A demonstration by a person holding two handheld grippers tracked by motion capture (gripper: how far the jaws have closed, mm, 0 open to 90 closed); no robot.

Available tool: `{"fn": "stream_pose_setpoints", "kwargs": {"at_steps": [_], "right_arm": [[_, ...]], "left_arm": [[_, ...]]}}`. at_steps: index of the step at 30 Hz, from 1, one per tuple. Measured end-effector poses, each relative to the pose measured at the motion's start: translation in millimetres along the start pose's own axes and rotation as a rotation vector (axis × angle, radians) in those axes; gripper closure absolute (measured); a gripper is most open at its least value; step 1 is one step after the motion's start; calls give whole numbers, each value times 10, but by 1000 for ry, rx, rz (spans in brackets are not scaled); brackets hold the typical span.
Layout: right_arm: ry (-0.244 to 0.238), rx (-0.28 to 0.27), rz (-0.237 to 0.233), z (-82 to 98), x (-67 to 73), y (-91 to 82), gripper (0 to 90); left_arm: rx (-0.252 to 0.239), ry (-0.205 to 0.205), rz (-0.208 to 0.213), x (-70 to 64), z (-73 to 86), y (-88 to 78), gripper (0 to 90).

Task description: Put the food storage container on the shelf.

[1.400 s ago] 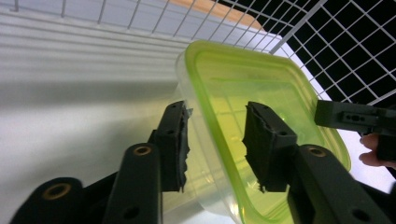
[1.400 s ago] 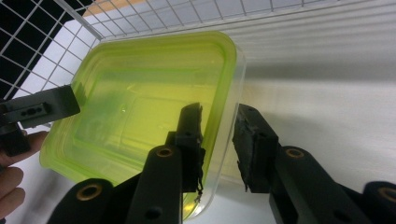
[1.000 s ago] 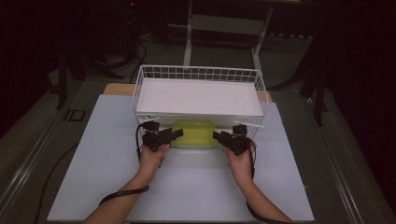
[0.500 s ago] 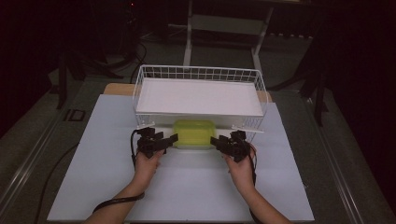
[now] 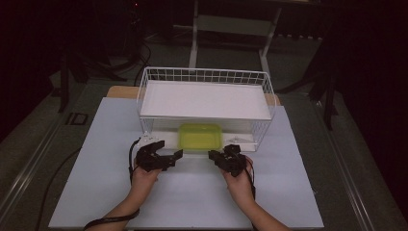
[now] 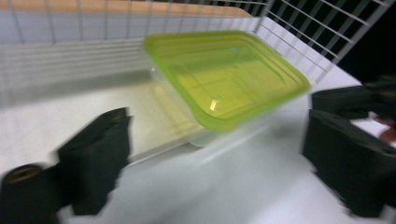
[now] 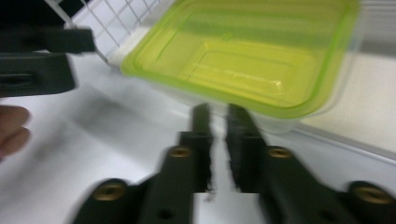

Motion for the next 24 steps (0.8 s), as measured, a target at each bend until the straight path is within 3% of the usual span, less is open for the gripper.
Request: {"fn": "stream_pose_setpoints", "kwargs": {"at_steps": [2,4,13,24], "right_arm": [[-19,7,11,10,36,54,898],[-8,12,6,7,52,113,899],[-1,31,23,-23,74,388,900],[14,7,44,-190,28,555,899]], "left_arm": [[-7,51,-24,-27,25,-28,12],[-23,64,-22,-35,40,-59,11],[-69,67,-38,31,73,-126,11],[-65,95,-35,18,99,-127,11]]}}
Point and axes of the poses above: each handheld gripper's, and its own axes: y roughly forward along the jaws, z roughly out of its underside, x roughly to its left, the point moved 4 cm from there along y, roughly forward along the jaws, and after that the axes turned 3 degrees about x, right-handed, at the moved point
